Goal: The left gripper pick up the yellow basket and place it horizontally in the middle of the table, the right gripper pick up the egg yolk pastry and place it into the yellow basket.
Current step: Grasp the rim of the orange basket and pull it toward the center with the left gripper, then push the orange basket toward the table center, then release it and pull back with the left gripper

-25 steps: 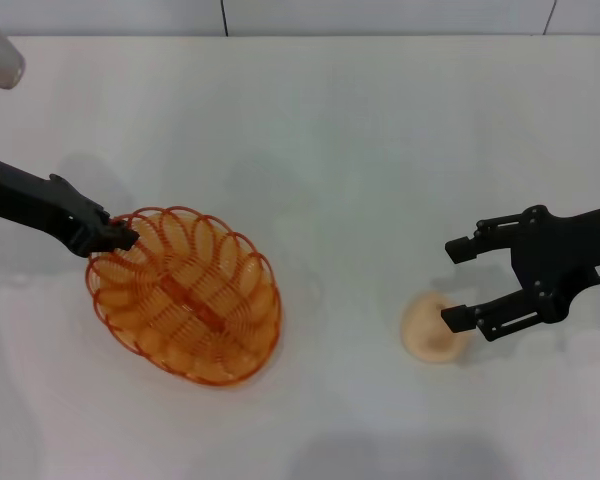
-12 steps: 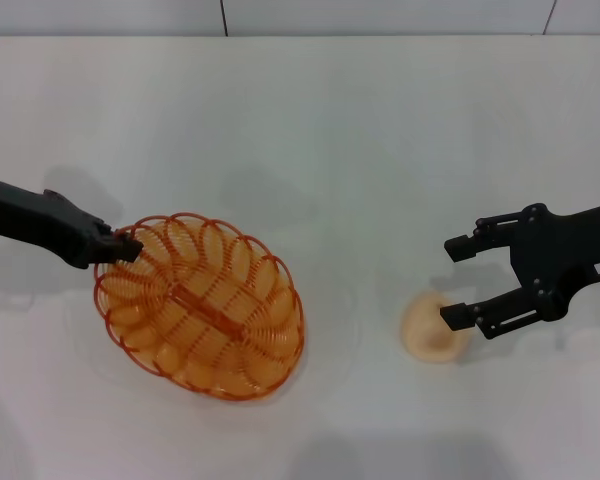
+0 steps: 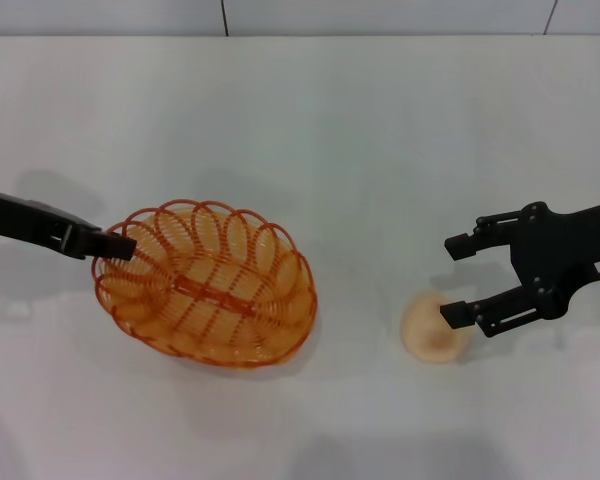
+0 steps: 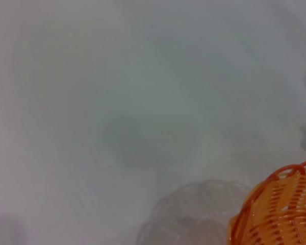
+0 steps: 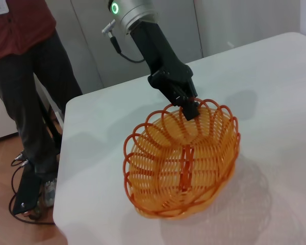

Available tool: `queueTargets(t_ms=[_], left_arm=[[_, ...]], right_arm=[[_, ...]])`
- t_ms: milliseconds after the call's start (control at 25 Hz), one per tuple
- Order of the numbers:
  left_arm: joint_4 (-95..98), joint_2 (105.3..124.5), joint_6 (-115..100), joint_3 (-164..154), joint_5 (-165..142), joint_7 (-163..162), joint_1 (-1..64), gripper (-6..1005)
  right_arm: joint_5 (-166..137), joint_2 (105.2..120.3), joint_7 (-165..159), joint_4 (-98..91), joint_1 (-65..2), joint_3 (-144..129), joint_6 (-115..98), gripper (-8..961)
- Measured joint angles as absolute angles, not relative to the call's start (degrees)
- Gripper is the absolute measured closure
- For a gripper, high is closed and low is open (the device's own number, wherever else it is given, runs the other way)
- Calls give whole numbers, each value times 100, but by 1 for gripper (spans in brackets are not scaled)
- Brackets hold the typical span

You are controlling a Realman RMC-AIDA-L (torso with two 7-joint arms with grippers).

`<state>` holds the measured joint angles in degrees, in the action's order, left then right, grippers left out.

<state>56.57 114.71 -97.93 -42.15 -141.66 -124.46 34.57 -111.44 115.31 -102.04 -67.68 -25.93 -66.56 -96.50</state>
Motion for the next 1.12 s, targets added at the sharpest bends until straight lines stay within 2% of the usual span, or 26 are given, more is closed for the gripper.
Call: queueTargets(t_ms=[400, 800, 1120], left_arm=[[5643, 11476, -9839, -4240, -14193, -13419, 3438, 922], [5573, 11753, -9695, -4283, -14233, -13661, 3468, 922], [5276, 11831, -9364, -4407, -14187, -13630, 3502, 922]], right_arm=[[-11144, 11531, -10204, -6809, -2626, -6643, -9679, 113], [-11144, 11531, -10204, -6794, -2628, -6666, -9685, 112], [-11144, 11531, -10204, -6787, -2628, -6680, -9695, 112]])
